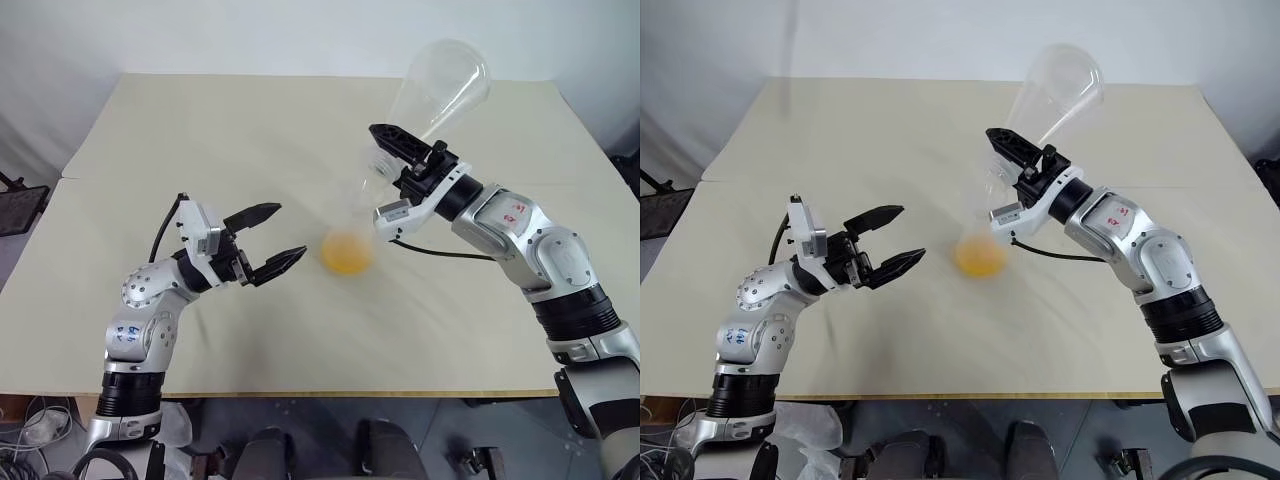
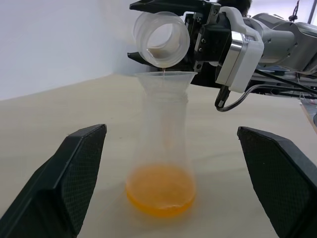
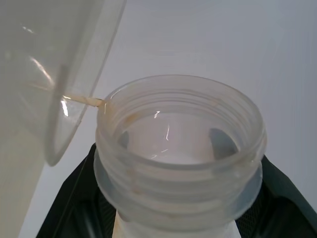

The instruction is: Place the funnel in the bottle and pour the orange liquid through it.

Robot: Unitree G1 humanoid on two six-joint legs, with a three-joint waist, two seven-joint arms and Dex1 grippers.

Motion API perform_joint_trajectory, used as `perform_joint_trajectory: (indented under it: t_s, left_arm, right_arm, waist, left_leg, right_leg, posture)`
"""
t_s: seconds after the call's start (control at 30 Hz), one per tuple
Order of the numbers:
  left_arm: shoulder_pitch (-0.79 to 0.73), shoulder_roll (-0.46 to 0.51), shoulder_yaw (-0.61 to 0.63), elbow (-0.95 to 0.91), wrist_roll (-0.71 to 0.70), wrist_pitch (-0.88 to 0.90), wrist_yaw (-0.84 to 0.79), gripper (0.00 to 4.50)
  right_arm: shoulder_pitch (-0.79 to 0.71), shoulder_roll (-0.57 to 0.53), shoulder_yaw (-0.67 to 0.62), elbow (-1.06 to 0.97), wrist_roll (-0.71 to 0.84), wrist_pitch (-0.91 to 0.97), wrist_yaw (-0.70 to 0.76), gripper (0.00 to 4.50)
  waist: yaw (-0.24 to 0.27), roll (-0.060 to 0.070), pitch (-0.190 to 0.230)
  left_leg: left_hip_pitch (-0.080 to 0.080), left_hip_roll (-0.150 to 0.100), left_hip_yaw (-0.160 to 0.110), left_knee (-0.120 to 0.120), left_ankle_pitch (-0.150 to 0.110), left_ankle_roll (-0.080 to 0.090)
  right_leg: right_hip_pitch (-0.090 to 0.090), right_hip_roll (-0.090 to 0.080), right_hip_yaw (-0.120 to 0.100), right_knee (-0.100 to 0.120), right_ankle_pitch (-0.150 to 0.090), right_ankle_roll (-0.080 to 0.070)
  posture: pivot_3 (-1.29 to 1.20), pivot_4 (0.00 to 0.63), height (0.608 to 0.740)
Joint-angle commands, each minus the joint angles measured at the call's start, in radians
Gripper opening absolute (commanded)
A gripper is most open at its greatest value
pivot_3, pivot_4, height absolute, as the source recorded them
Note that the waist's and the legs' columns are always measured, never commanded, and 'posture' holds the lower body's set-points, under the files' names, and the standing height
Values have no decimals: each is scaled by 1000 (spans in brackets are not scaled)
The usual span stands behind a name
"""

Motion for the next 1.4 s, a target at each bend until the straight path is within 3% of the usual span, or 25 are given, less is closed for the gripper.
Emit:
perform_joint_trajectory:
  t_s: [0.03, 0.23, 0.37, 0.53, 0.63, 0.9, 1.23, 1.4]
  left_arm:
    - [6, 2, 14, -28, -22, -12, -1, 4500]
    - [0, 4, 13, -16, -24, -12, -10, 4500]
    - [-7, 7, 14, -5, -22, -13, -20, 4500]
    - [-14, 8, 12, 6, -20, -14, -30, 4500]
    - [-26, 8, 9, 21, -18, -16, -37, 4500]
    - [-34, 4, 2, 26, -19, -15, -49, 4500]
    - [-28, 12, 7, 11, -22, -2, -42, 4500]
    - [-24, 16, 13, 4, -23, 1, -38, 4500]
  right_arm:
    - [-4, 27, -72, -43, 142, 44, 49, 2466]
    - [31, 96, -191, -132, 503, 222, 260, 2466]
    - [73, 132, -327, -272, 894, 536, 478, 2466]
    - [159, 81, -501, -342, 1169, 861, 580, 2466]
    - [279, 79, -678, -316, 1415, 1016, 658, 2466]
    - [410, 63, -869, -125, 1448, 894, 584, 2466]
    - [447, 15, -900, 66, 1436, 797, 535, 2466]
    - [474, 22, -895, 19, 1476, 798, 536, 4129]
  waist:
    - [-1, 0, 0]
    - [2, 0, 0]
    - [5, 0, 0]
    - [8, 0, 0]
    - [14, 0, 0]
    - [11, 0, 0]
    - [8, 0, 0]
    - [9, 0, 0]
  left_leg:
    - [0, 0, 0, 0, 0, 0]
    - [0, 0, 0, 0, 0, 0]
    - [0, 0, -1, 0, 0, 0]
    - [0, -1, -2, 0, 0, 0]
    - [0, -1, -1, 0, 0, 0]
    - [1, -1, 4, 0, 0, 0]
    - [1, 0, 9, 0, 0, 0]
    - [1, 0, 9, 0, 0, 0]
  right_leg:
    - [0, 0, 0, 0, 0, 0]
    - [0, 0, 0, 0, 0, 0]
    - [0, 0, 0, 0, 0, 0]
    - [1, 0, -1, 1, 0, 0]
    - [2, 0, -2, 0, 0, 0]
    - [2, 0, 0, -1, 0, 0]
    - [2, 0, 0, 0, 0, 0]
    - [2, 0, 0, 0, 0, 0]
  posture:
    - [0, 150, 740]
    - [0, 150, 740]
    - [0, 150, 740]
    - [0, 150, 740]
    - [0, 150, 740]
    - [0, 150, 740]
    - [0, 150, 740]
    - [0, 150, 740]
